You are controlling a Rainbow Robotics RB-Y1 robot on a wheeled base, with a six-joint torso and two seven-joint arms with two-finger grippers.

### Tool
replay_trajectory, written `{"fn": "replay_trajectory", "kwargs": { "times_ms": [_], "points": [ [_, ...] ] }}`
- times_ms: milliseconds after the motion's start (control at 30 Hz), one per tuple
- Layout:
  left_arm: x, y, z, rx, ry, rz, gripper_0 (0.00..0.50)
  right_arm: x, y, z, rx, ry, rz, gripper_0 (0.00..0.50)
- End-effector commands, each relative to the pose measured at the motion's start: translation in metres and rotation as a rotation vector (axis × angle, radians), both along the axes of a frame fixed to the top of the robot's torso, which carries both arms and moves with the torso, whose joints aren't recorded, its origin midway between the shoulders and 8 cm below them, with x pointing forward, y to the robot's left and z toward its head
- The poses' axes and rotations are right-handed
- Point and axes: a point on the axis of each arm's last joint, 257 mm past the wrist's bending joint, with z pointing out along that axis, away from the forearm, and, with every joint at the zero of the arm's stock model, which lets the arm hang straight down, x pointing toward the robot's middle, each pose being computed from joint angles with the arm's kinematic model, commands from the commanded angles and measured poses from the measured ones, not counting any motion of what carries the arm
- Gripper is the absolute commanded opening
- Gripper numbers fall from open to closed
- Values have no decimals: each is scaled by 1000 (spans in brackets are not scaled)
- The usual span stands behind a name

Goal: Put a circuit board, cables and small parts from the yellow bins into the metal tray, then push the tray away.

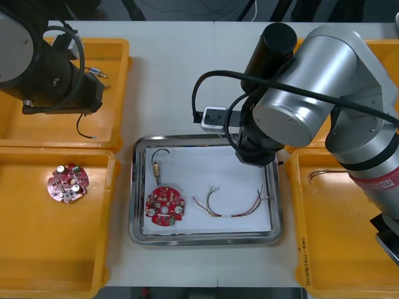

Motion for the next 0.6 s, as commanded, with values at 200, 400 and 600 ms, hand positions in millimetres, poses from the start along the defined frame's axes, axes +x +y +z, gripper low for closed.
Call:
{"fn": "replay_trajectory", "kwargs": {
  "times_ms": [200, 400, 600],
  "points": [
    [-5, -10, 2, -29, -5, 15, 0, 2, 36, -36, -65, 4, 182, 0],
    [-5, -10, 2, -29, -4, 16, 0, 11, 47, -60, -82, -8, 199, 0],
    [-5, -9, 2, -29, -4, 17, 0, 15, 51, -86, -91, 7, 207, 0]
  ]
}}
